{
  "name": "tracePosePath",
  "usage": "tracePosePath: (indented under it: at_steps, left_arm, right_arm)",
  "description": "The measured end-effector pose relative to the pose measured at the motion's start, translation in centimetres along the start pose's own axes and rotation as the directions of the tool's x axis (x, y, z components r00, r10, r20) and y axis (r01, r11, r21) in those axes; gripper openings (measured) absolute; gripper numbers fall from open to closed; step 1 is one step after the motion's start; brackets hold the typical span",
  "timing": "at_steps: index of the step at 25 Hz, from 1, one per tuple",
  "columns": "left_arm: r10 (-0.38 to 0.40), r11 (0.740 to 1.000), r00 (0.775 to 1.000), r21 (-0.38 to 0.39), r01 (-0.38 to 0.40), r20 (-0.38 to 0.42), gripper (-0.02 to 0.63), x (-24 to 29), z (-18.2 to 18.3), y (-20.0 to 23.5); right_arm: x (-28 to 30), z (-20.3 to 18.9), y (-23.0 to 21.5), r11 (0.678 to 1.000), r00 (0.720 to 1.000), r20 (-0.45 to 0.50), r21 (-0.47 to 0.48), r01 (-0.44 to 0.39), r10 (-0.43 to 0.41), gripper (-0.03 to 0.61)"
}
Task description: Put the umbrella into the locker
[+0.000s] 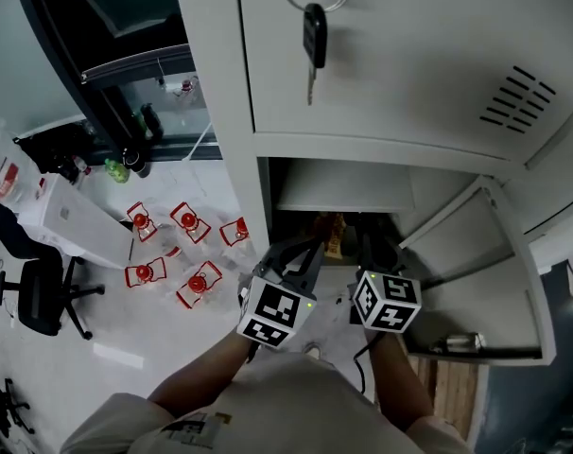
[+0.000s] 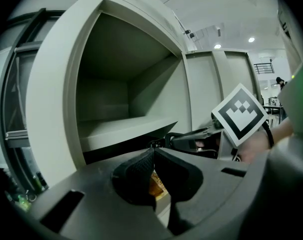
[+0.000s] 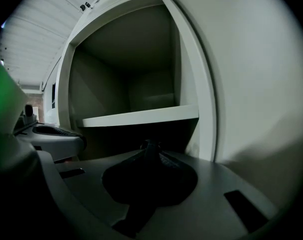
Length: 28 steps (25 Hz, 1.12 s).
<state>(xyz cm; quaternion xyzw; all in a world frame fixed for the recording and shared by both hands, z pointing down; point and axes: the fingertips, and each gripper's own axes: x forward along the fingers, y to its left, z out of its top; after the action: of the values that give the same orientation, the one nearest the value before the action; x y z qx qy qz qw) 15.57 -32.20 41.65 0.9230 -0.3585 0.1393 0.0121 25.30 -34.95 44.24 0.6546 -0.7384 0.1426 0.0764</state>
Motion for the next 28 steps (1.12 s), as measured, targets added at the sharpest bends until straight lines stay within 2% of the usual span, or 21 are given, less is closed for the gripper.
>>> tracePosePath:
  at_steps: [5,15,28]
  left_arm:
    - [0.000,1.000,1.000,0.002,0.000,-0.007,0.009,0.7,-0.8,0.2]
    - [-0.002,1.000,1.000,-0.015,0.001,-0.031,0.009,1.4,-1.9,0.5]
    - [-0.036,0.999,0.998,-0.022,0.035,-0.049,0.009,1.8,-2.9,0.0]
  right_arm:
    - [1.6,-1.2,0.4,1.000,1.000,-0.026,0.011,-0.005,0.005,0.018]
    - [4.1,-3.5,-0.3,0.998,0.995,-0.083,-0.012,0.060,-0.061,0.018]
    - [6.3,-5.1,-0.8,0.991,0.993,-0.059,-0.088,0.097,-0.102,0.018]
